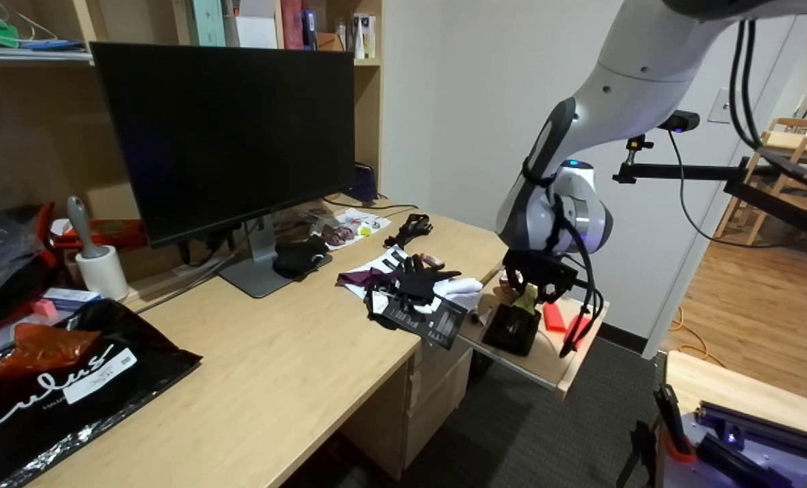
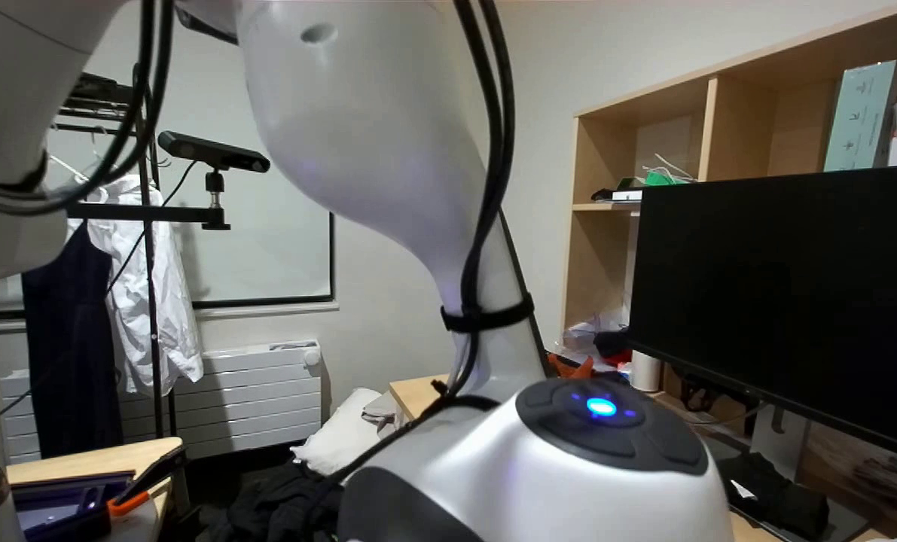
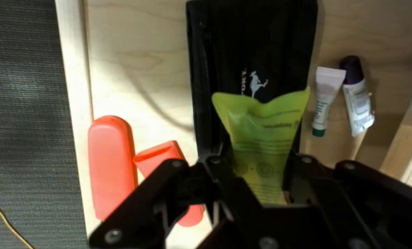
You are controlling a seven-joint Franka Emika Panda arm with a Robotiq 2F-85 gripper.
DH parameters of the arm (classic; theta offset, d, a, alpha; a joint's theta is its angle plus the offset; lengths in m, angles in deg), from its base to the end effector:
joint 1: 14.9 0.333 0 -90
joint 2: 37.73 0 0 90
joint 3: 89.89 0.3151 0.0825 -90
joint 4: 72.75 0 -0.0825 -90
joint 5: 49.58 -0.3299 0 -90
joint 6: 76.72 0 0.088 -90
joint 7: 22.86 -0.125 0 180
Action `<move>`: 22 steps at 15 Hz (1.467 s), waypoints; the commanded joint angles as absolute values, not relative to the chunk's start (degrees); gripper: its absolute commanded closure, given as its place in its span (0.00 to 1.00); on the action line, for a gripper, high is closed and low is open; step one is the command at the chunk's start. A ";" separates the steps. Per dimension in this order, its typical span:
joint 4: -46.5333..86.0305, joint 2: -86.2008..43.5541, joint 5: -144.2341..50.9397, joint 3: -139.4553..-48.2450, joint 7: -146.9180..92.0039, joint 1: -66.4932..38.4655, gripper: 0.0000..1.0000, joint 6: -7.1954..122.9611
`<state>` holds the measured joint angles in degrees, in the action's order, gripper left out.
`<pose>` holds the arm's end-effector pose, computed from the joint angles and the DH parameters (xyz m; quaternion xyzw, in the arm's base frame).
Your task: Move the green packet and black bag from the sliding tray to the left side of the table
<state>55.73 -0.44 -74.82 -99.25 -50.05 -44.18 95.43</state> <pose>0.3814 -0.3480 0.1254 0.7153 -0.6955 0.0672 0.0112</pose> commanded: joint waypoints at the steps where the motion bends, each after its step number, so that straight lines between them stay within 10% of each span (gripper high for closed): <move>1: 60.57 -9.87 -77.07 -98.44 -44.98 -46.36 0.87 89.59; 17: 63.42 -23.89 -59.32 -102.89 -50.51 -17.80 0.87 80.67; 18: 60.53 -20.15 -62.18 -102.18 -49.37 -19.92 0.70 82.15; 22: 62.04 -21.84 -60.93 -101.99 -49.78 -17.93 0.70 82.10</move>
<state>62.17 -21.84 -61.21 -102.33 -49.63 -17.53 82.26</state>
